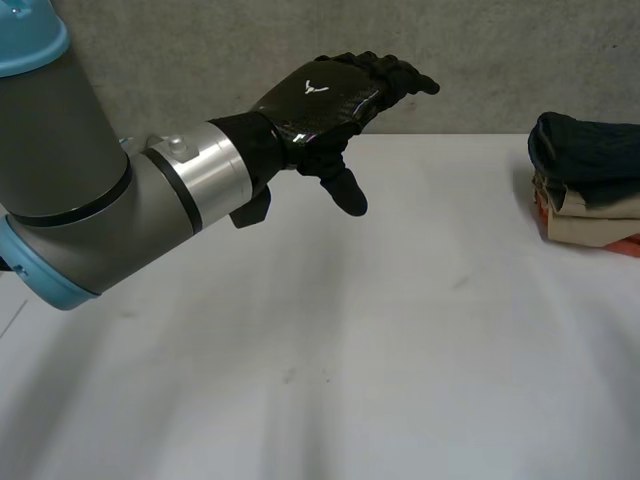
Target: Fold the laundry.
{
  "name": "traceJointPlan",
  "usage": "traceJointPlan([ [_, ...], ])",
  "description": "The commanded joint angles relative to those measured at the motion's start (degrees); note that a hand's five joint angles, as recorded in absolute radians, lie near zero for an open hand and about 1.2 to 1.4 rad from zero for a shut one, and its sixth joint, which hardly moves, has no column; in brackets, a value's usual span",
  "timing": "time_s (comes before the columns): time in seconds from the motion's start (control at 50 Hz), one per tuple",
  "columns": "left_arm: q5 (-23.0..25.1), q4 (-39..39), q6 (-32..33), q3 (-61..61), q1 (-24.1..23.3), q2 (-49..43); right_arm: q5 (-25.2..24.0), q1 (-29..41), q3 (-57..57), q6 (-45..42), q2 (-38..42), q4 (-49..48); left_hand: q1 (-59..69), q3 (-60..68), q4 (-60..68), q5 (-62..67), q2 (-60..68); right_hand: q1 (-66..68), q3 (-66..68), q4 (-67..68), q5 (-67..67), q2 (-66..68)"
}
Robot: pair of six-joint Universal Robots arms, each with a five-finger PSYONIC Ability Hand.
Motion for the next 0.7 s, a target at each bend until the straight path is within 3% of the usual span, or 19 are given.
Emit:
traceJointPlan([
  [0.02, 0.0, 0.0, -0.1, -0.1, -1.4, 1.0, 4.6, -0.8, 1.2, -5.8, -11.0, 15.0, 2.1, 1.2, 1.4, 0.4, 1.1, -3.1, -2.3, -2.4, -2.7, -2.3],
  [0.1, 0.0, 0.0, -0.2, 0.0, -1.8, 1.2, 13.1, -0.6, -0.4, -14.0, -17.9, 23.4, 2.1, 1.2, 1.4, 0.4, 1.1, -3.1, -2.3, -2.4, -2.7, -2.3],
  [0.18, 0.0, 0.1, -0.2, 0.2, -2.2, 2.6, 19.5, 1.5, 0.8, -18.8, -22.6, 22.6, 2.0, 1.1, 1.2, 0.2, 1.0, -3.1, -2.3, -2.4, -2.7, -2.3],
  [0.22, 0.0, 0.3, -0.2, 0.4, -2.0, 3.8, 20.3, 4.0, 1.6, -19.0, -23.8, 21.1, 1.8, 0.9, 1.0, 0.1, 0.8, -3.1, -2.3, -2.4, -2.7, -2.3],
  [0.32, -1.6, 1.6, -1.2, 0.7, -1.4, 6.1, 18.1, 17.8, 10.0, -18.6, -31.7, 11.9, 2.0, 1.1, 1.2, 0.2, 1.0, -3.1, -2.3, -2.4, -2.7, -2.3],
  [0.42, -9.9, 3.1, -2.1, 1.2, 2.7, 8.1, 10.3, 26.9, 22.1, -19.3, -35.6, 3.5, 1.8, 0.9, 1.0, 0.1, 0.8, -3.1, -2.3, -2.4, -2.7, -2.3],
  [0.48, -14.7, 4.3, -1.0, 1.1, 9.2, 7.8, 6.1, 30.9, 29.8, -19.4, -38.0, 2.0, 1.8, 0.9, 1.0, 0.1, 0.8, -3.1, -2.3, -2.4, -2.7, -2.3],
  [0.52, -15.6, 4.8, 1.2, 1.0, 15.4, 6.7, 5.1, 32.1, 32.9, -19.5, -38.6, 2.2, 1.6, 0.7, 0.9, -0.1, 0.6, -3.1, -2.3, -2.4, -2.7, -2.3],
  [0.58, -15.5, 5.0, 5.1, 1.6, 20.2, 2.7, 5.1, 34.2, 38.5, -21.3, -38.4, 2.5, 1.8, 0.9, 1.0, 0.1, 0.8, -3.1, -2.3, -2.4, -2.7, -2.3],
  [0.6, -15.4, 4.9, 8.5, 2.7, 23.2, -0.9, 5.2, 34.7, 39.7, -22.1, -38.3, 2.7, 1.8, 0.9, 1.0, 0.1, 0.8, -3.1, -2.3, -2.4, -2.7, -2.3],
  [0.7, -15.5, 4.9, 17.6, 10.1, 29.2, -15.3, 5.7, 38.6, 45.5, -28.3, -35.7, 3.8, 2.3, 1.4, 1.5, 0.6, 1.3, -3.1, -2.3, -2.4, -2.7, -2.3],
])
